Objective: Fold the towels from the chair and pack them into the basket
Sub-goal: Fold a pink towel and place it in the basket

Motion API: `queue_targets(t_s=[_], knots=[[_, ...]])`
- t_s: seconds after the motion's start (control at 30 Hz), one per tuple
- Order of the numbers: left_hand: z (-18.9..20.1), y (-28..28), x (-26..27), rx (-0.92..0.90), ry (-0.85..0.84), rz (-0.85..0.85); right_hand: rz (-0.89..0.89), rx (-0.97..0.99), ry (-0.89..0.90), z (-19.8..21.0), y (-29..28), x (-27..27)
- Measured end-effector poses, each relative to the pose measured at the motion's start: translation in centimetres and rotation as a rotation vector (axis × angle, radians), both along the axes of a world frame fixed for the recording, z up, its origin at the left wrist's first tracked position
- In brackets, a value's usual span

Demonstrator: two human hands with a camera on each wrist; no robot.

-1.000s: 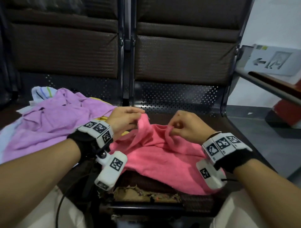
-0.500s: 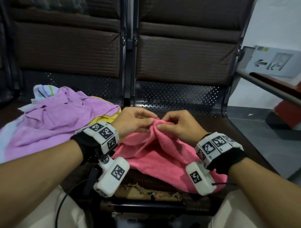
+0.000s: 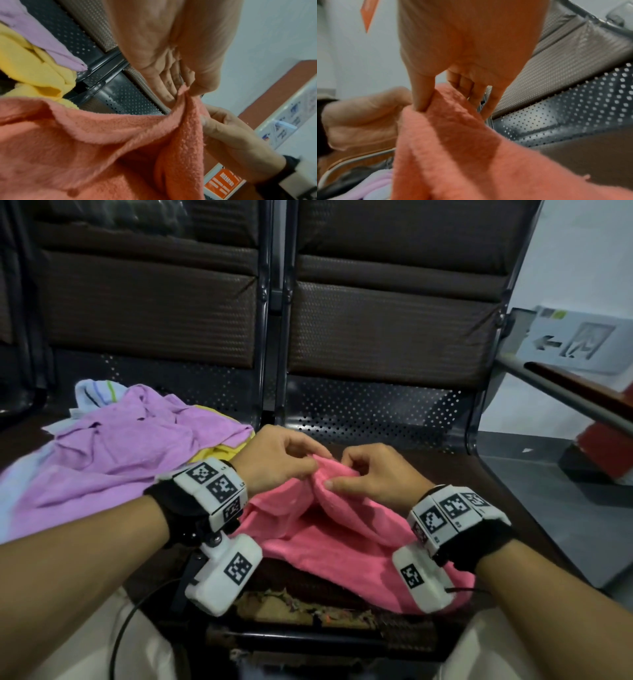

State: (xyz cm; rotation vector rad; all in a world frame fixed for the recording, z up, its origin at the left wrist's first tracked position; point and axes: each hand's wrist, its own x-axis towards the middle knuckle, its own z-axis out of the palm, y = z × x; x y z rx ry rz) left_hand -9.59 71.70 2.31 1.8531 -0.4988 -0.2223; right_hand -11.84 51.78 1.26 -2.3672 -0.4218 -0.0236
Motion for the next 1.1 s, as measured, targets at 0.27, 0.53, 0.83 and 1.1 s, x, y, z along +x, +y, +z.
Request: queue_targets(t_s=[0.27, 0.53, 0.83, 1.1], knots=[[1.6, 1.8, 0.3, 0.126, -0.259, 0.082, -0.009, -0.512, 0.017, 1.3, -2.8, 0.1], [2.8, 2.8, 0.1, 0.261, -0.567, 0.297, -0.126, -0.547, -0.251, 3.3, -2.4, -1.0], [2.7, 2.4, -0.9, 0.286, -0.771, 0.205, -0.228, -0.609, -0.349, 3.5, -2.7, -1.6], [2.3, 2.8, -0.8, 0.349, -0.801, 0.183, -0.135, -0.756, -0.154, 2.7, -3.4, -2.5]])
